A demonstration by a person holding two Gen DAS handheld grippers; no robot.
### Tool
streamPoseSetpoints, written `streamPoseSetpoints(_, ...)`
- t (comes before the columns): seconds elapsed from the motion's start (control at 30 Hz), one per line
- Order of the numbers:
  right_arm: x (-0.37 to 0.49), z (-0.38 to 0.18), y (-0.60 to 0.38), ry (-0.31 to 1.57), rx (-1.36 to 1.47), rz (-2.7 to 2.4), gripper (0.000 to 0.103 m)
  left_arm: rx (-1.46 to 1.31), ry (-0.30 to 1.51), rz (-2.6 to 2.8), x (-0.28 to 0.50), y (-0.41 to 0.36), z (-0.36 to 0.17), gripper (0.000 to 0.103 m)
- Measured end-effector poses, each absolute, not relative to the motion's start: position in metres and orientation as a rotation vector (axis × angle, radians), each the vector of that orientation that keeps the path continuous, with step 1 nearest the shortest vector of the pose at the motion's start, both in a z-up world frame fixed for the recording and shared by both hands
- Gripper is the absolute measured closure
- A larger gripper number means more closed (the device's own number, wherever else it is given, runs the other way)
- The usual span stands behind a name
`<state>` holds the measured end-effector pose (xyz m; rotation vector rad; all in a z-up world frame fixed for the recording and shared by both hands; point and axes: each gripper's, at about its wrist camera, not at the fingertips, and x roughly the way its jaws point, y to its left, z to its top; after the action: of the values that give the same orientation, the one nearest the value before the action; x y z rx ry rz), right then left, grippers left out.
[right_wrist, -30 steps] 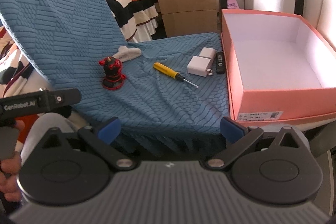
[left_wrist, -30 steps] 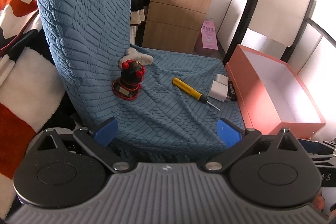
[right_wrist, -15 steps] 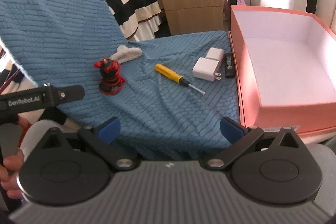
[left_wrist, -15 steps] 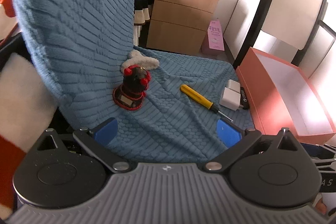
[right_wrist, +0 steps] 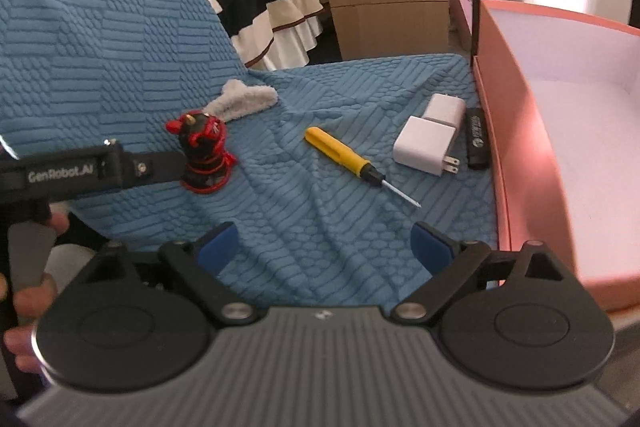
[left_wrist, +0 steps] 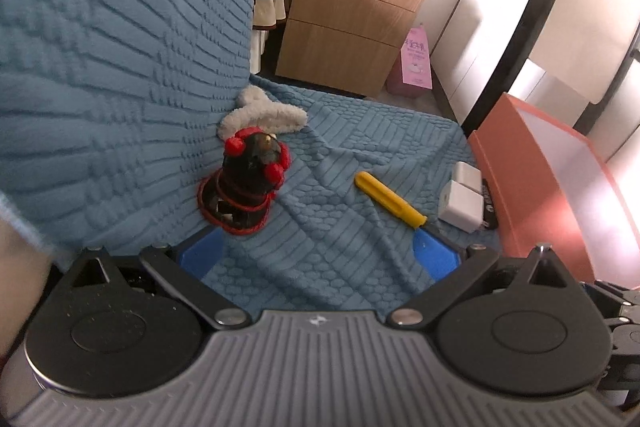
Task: Organize rigid objects
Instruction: 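Move left tool toward red figurine while right tool approaches yellow screwdriver, then close left tool on red figurine while right tool closes on screwdriver handle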
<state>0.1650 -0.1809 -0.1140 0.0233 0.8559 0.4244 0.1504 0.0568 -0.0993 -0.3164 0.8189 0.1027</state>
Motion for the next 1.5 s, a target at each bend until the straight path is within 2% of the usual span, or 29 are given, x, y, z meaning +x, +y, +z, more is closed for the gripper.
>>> streamPoseSetpoints(0.1,0.178,-0.121,-0.173,0.838,-0.029,0.420,0.022,-0.303,0.813,0.095,0.163,0.058,-0.106,0.001)
streamPoseSetpoints(0.17,0.187,-0.127,-0.169,0.827,-0.051,0.412,0.023,-0.286,0.810,0.104,0.174,0.058,-0.111,0.001)
streamPoseSetpoints(0.23,0.198,-0.133,-0.166,0.826,-0.070,0.411,0.029,-0.268,0.806,0.111,0.184,0.058,-0.116,0.001)
streamPoseSetpoints(0.43,0.223,-0.152,-0.153,0.804,-0.133,0.427,0.033,-0.258,0.803,0.093,0.207,0.059,-0.133,0.002)
streamPoseSetpoints(0.57,0.236,-0.168,-0.146,0.803,-0.164,0.433,0.040,-0.204,0.797,0.129,0.219,0.059,-0.140,0.002)
streamPoseSetpoints(0.73,0.251,-0.187,-0.141,0.799,-0.216,0.410,0.058,-0.139,0.782,0.175,0.235,0.061,-0.148,0.004)
streamPoseSetpoints(1.07,0.261,-0.200,-0.138,0.741,-0.236,0.516,0.058,-0.075,0.800,0.219,0.243,0.066,-0.167,0.012)
streamPoseSetpoints(1.13,0.263,-0.203,-0.134,0.729,-0.257,0.527,0.059,-0.082,0.796,0.229,0.243,0.069,-0.170,0.015)
streamPoseSetpoints(1.3,0.260,-0.206,-0.128,0.683,-0.293,0.538,0.057,-0.127,0.810,0.237,0.245,0.080,-0.181,0.029)
streamPoseSetpoints(1.5,0.262,-0.205,-0.126,0.701,-0.291,0.550,0.060,-0.144,0.795,0.255,0.245,0.086,-0.184,0.035)
